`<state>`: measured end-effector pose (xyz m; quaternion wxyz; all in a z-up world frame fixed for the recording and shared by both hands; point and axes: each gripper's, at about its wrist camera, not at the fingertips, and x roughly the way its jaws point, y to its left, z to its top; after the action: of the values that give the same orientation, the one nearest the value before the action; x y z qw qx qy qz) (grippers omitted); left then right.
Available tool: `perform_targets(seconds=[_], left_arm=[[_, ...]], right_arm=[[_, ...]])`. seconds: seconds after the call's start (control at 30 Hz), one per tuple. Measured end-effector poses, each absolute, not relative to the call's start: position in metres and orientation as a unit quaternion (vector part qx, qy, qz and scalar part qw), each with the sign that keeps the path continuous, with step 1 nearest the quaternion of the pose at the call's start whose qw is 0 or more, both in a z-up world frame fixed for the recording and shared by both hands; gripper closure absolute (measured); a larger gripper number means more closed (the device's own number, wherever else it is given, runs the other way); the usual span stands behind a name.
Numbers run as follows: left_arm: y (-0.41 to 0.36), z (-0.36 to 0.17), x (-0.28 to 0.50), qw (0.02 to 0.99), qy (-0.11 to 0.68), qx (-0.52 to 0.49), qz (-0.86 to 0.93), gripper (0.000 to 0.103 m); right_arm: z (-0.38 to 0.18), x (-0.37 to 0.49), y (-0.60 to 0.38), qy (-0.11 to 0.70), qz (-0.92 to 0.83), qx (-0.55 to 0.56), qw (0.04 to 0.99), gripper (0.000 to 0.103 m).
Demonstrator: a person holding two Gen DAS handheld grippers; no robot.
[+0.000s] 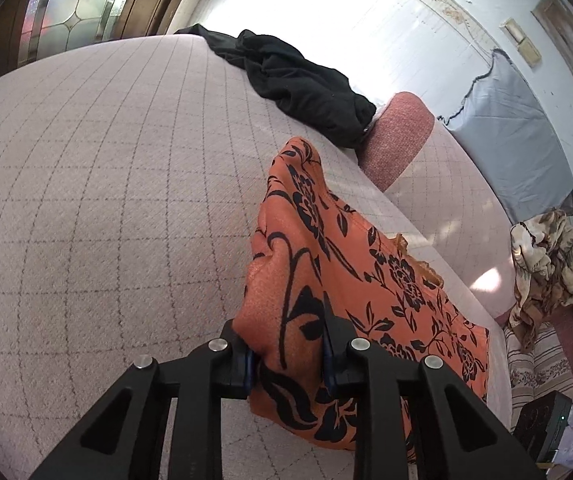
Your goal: Fold small clothes
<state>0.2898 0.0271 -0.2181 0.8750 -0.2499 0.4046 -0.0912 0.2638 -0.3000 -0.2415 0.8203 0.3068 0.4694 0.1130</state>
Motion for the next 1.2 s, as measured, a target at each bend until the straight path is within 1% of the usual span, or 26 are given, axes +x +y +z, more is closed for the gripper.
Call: perform_targets(seconds=[0.03, 0.07, 0.1, 0.13, 0.17, 0.2, 0.23, 0.27, 0.33, 0.4, 0.5, 0.6, 0.67, 0.7, 0.83, 0.97, 1.0, 1.03, 1.2], left_arm=[[0.025, -0.219, 0.291, 0.876, 0.410, -0.241, -0.085, 0.075], [0.023, -0.224, 0.295, 0.872, 0.423, -0.234, -0.074, 0.066], [0.023, -0.232, 0.300, 0.862, 0.443, -0.236, -0.069, 0.049], [0.024, -0.242, 0.304, 0.848, 0.463, -0.248, -0.074, 0.046], [0.028, -0.246, 0.304, 0.843, 0.464, -0.262, -0.073, 0.047], [0.032, -0.245, 0.301, 0.846, 0.454, -0.271, -0.068, 0.055], [0.034, -0.242, 0.300, 0.849, 0.449, -0.274, -0.062, 0.066], [0.036, -0.240, 0.300, 0.849, 0.444, -0.277, -0.069, 0.074], [0.035, -0.238, 0.298, 0.852, 0.436, -0.280, -0.075, 0.075], [0.029, -0.234, 0.296, 0.862, 0.429, -0.259, -0.072, 0.077], [0.012, -0.220, 0.290, 0.887, 0.404, -0.210, -0.075, 0.078], [-0.011, -0.206, 0.283, 0.911, 0.381, -0.138, -0.081, 0.078], [-0.027, -0.199, 0.276, 0.921, 0.365, -0.100, -0.094, 0.078], [-0.035, -0.195, 0.271, 0.925, 0.356, -0.083, -0.101, 0.078], [-0.065, -0.185, 0.256, 0.935, 0.326, -0.030, -0.137, 0.079], [-0.088, -0.183, 0.245, 0.934, 0.314, 0.004, -0.170, 0.079], [-0.092, -0.183, 0.242, 0.935, 0.309, 0.016, -0.175, 0.079], [-0.097, -0.183, 0.240, 0.934, 0.307, 0.025, -0.180, 0.079], [-0.109, -0.185, 0.234, 0.930, 0.308, 0.048, -0.193, 0.079]], right_arm=[[-0.242, 0.264, -0.301, 0.470, 0.115, 0.311, 0.818, 0.063], [-0.242, 0.264, -0.302, 0.471, 0.117, 0.316, 0.816, 0.063], [-0.243, 0.264, -0.303, 0.471, 0.118, 0.320, 0.814, 0.063], [-0.244, 0.264, -0.303, 0.471, 0.119, 0.324, 0.812, 0.063], [-0.244, 0.264, -0.304, 0.471, 0.121, 0.327, 0.810, 0.063], [-0.244, 0.265, -0.305, 0.471, 0.122, 0.329, 0.809, 0.063], [-0.244, 0.265, -0.305, 0.471, 0.123, 0.331, 0.808, 0.063], [-0.244, 0.265, -0.306, 0.471, 0.124, 0.332, 0.808, 0.063], [-0.244, 0.265, -0.306, 0.471, 0.125, 0.332, 0.808, 0.063], [-0.245, 0.265, -0.306, 0.471, 0.126, 0.332, 0.808, 0.063], [-0.245, 0.266, -0.307, 0.472, 0.129, 0.334, 0.806, 0.063], [-0.243, 0.265, -0.314, 0.474, 0.137, 0.353, 0.795, 0.063], [-0.238, 0.264, -0.324, 0.469, 0.137, 0.366, 0.792, 0.054], [-0.231, 0.265, -0.328, 0.460, 0.133, 0.365, 0.798, 0.047], [-0.196, 0.283, -0.341, 0.434, 0.137, 0.364, 0.813, 0.045], [-0.155, 0.331, -0.331, 0.447, 0.179, 0.335, 0.810, 0.039], [-0.146, 0.343, -0.326, 0.451, 0.189, 0.327, 0.809, 0.032], [-0.139, 0.354, -0.321, 0.455, 0.192, 0.320, 0.809, 0.030], [-0.120, 0.403, -0.283, 0.488, 0.182, 0.270, 0.810, 0.030]])
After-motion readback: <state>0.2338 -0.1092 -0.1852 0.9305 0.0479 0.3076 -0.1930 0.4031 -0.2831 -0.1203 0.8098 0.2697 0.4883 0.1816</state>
